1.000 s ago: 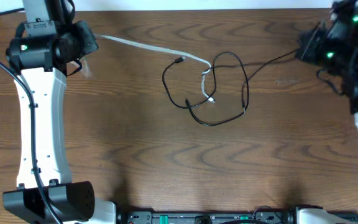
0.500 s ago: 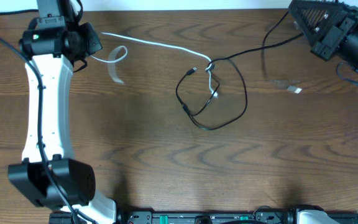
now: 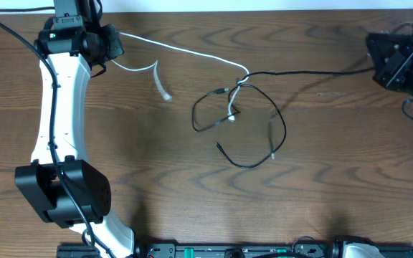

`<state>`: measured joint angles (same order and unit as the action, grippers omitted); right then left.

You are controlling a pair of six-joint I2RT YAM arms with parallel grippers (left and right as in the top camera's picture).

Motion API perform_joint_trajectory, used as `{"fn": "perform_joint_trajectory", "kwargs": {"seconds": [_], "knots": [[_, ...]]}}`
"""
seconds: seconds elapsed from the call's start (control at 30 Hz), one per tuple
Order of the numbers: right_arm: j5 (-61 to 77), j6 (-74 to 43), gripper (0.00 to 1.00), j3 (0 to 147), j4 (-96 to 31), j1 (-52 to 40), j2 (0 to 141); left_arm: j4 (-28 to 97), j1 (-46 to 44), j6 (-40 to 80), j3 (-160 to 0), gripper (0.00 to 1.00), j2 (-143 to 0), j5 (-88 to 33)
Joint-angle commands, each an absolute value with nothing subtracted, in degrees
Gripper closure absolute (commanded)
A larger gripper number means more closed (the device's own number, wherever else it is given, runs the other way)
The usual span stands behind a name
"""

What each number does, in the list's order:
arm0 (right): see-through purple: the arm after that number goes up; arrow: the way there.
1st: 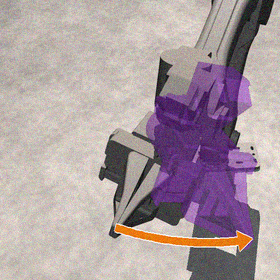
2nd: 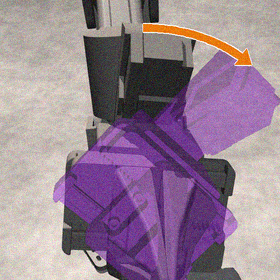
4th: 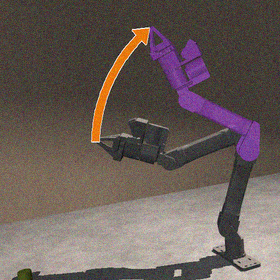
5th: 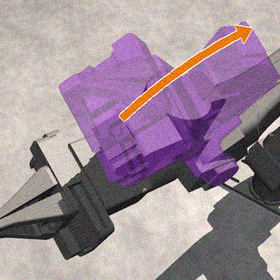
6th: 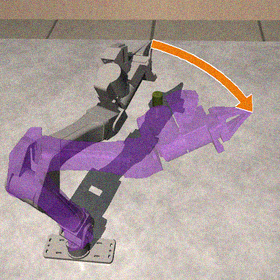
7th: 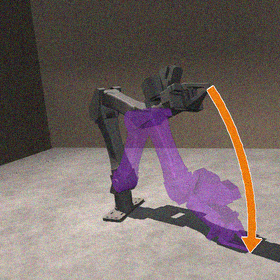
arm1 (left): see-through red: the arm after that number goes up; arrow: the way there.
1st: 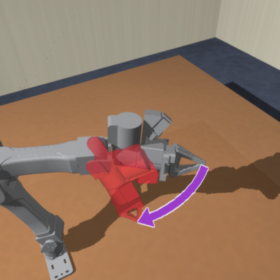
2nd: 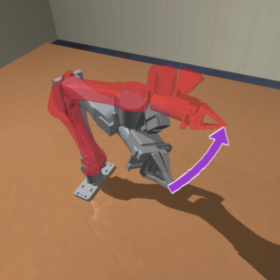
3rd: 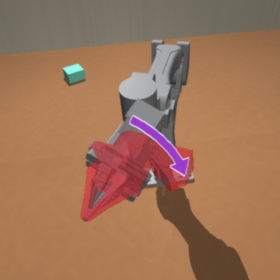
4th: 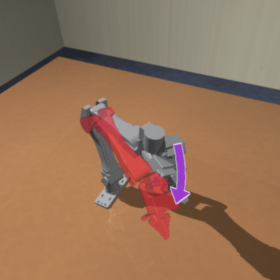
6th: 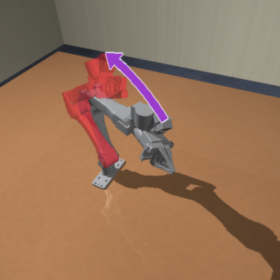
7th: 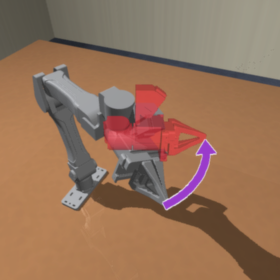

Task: Untangle cables
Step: 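Stretch the cables apart, left gripper left and right gripper right, then release the cables and move the left gripper back to the center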

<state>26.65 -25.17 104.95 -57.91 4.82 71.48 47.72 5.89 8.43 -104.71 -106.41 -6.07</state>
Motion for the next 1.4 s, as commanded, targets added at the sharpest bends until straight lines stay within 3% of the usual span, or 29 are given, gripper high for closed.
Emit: {"fn": "perform_joint_trajectory", "kwargs": {"seconds": [0.0, 0.17, 0.2, 0.33, 0.4, 0.47, 0.73, 1.1, 1.37], "knots": [[23.4, -19.8, 0.99, 106.1, -58.8, 4.9, 71.6, 47.6, 5.9, 1.2, -105.2, 0.92, -107.1, -10.0], [24.4, -19.6, 0.99, 106.1, -60.4, 2.8, 73.4, 50.9, 4.6, -7.8, -105.2, 0.89, -107.1, -22.5], [24.5, -19.6, 0.99, 106.1, -60.7, 2.1, 74.0, 51.8, 4.0, -8.8, -105.2, 0.83, -107.1, -24.1], [25.2, -20.1, 0.99, 106.1, -60.5, -1.5, 76.6, 56.1, 1.0, -13.0, -105.2, 0.33, -107.1, -28.2], [25.2, -21.0, 0.99, 106.1, -60.2, -3.4, 78.0, 58.8, -0.7, -15.9, -105.2, 0.22, -107.1, -29.9], [25.2, -22.1, 0.99, 106.1, -59.9, -5.5, 79.9, 61.8, -3.0, -16.9, -105.2, 0.17, -107.1, -30.3], [29.5, -23.8, 0.99, 106.1, -57.1, -7.3, 83.5, 70.3, -10.2, -25.9, -105.0, 0.14, -107.1, -35.9], [33.9, -27.5, 0.99, 106.1, -49.3, -6.2, 83.5, 67.4, -17.8, -26.4, -104.8, 0.15, -107.1, -46.0], [36.9, -34.1, 0.99, 106.1, -42.3, -3.1, 83.6, 63.2, -22.0, -24.2, -104.8, 0.15, -107.1, -45.9]]}}
